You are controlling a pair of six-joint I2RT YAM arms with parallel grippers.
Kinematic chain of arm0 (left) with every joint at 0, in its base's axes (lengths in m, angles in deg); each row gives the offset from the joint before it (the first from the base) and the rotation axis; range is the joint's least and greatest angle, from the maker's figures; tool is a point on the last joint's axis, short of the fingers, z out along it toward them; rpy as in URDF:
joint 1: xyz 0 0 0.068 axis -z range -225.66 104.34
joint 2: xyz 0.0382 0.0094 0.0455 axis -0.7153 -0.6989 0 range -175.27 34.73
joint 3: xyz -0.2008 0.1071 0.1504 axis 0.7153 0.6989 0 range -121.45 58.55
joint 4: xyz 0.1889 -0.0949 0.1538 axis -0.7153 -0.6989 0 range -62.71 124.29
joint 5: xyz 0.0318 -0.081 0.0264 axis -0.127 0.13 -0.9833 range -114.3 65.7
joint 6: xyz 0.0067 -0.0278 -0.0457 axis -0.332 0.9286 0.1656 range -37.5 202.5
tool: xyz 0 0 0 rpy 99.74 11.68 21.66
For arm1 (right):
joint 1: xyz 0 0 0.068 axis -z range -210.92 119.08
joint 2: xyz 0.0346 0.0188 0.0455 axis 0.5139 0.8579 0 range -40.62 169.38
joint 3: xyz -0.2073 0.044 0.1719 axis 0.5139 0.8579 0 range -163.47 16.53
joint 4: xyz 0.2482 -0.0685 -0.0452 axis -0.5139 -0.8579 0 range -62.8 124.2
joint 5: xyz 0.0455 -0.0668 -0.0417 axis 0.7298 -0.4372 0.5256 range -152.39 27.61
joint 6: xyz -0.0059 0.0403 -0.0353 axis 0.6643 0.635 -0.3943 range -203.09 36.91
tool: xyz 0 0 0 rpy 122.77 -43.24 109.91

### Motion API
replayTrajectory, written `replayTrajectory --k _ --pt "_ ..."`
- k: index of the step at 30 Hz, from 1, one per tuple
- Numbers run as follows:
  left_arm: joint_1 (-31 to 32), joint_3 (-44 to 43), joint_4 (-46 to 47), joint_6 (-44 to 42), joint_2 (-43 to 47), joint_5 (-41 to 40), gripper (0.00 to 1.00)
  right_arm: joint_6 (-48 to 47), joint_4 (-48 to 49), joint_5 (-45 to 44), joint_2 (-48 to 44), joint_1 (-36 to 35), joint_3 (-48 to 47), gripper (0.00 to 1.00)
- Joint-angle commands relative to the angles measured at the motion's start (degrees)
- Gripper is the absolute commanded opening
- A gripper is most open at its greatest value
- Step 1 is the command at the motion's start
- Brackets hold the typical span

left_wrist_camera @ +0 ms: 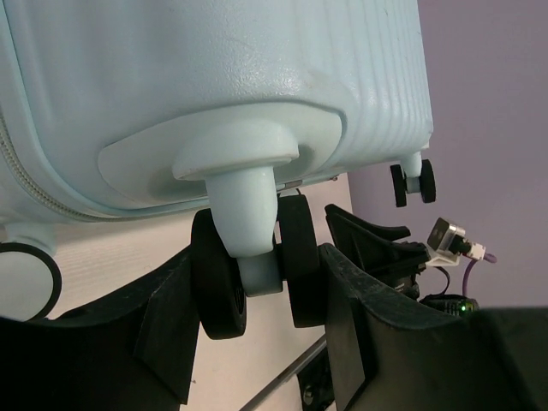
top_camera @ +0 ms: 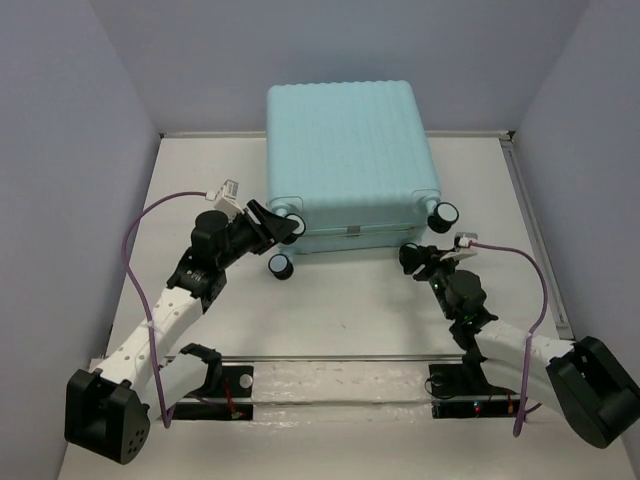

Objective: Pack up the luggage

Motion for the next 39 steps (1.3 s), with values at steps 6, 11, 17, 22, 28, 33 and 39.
replayTrajectory --k 6,11,17,22,28,33,39 --pt "-0.38 -1.71 16.86 -3.19 5.71 4.82 0.06 -6.87 -1.74 4.1 9.11 4.6 -9.27 0.56" --pt "-0.39 -2.06 16.16 -3.54 5.62 5.17 0.06 -9.34 -0.68 3.85 12.54 5.14 -12.44 0.54" --pt "-0.39 -1.8 15.63 -3.37 6.06 5.43 0.06 -12.15 1.24 2.7 15.79 6.19 -14.73 0.43" --pt "-0.39 -1.28 16.07 -2.84 5.88 6.14 0.06 -12.33 8.87 6.48 19.75 6.19 -15.25 0.35" --pt "-0.39 -0.83 15.89 -2.93 6.32 6.23 0.06 -13.73 11.98 5.26 21.25 6.19 -15.87 0.47" --pt "-0.39 -0.75 15.89 -2.75 6.32 6.14 0.06 -16.28 11.97 5.26 21.25 6.19 -17.27 0.44" --pt "-0.39 -0.75 15.8 -2.67 6.41 6.14 0.06 -19.18 12.32 3.59 22.13 6.19 -19.73 0.16"
